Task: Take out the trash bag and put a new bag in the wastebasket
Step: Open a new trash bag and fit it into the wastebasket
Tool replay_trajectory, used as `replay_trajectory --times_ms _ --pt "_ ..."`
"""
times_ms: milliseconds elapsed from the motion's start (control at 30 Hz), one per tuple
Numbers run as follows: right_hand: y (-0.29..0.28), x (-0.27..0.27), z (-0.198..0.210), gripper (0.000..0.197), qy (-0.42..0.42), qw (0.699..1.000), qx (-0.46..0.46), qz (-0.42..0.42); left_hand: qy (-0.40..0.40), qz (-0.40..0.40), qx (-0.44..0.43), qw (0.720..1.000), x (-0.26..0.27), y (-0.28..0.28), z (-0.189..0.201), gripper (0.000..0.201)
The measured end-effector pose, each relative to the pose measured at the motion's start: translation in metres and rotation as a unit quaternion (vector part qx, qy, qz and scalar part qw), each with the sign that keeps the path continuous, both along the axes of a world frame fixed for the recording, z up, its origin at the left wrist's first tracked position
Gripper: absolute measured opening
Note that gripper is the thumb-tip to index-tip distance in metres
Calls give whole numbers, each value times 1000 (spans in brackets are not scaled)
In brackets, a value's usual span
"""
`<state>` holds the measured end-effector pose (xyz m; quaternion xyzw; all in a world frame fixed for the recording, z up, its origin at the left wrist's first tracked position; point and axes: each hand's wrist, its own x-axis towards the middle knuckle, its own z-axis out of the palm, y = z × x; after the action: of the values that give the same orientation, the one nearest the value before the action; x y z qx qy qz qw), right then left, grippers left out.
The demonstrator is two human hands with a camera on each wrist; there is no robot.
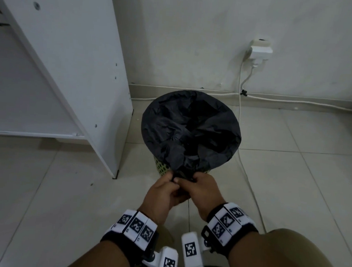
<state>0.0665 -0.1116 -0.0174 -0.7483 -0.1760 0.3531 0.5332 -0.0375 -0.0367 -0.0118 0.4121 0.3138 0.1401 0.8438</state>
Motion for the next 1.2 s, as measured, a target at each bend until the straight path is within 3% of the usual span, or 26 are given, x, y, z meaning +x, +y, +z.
replay_trajectory --times_ms 67,133,200,300,367,467,567,667,967,1200 --pt "1 5 -1 12 30 999 7 -44 -21 -12 -60 998 3 0 1 49" --pt "2 11 0 11 56 995 18 -74 3 -19 -46 999 5 4 5 44" --pt "3 15 -1 15 57 996 19 -73 74 12 46 996 6 11 11 26" --pt "6 17 -1 11 84 993 19 -77 180 110 185 960 6 26 3 19" --pt "5 18 2 16 129 988 33 -74 234 67 214 946 10 34 -3 22" --pt "2 18 4 24 152 986 38 -54 251 -62 164 952 20 39 -3 29" --pt "0 19 5 26 161 985 36 -48 176 -67 25 982 25 36 -1 19" --pt "-2 21 6 26 155 987 40 -30 131 -35 -51 989 27 33 -7 14" --pt "-7 24 -3 14 83 996 9 -17 120 10 -18 993 21 31 -16 18" --pt "-12 31 -6 22 -60 997 -31 32 97 -95 -107 985 12 37 -13 25"
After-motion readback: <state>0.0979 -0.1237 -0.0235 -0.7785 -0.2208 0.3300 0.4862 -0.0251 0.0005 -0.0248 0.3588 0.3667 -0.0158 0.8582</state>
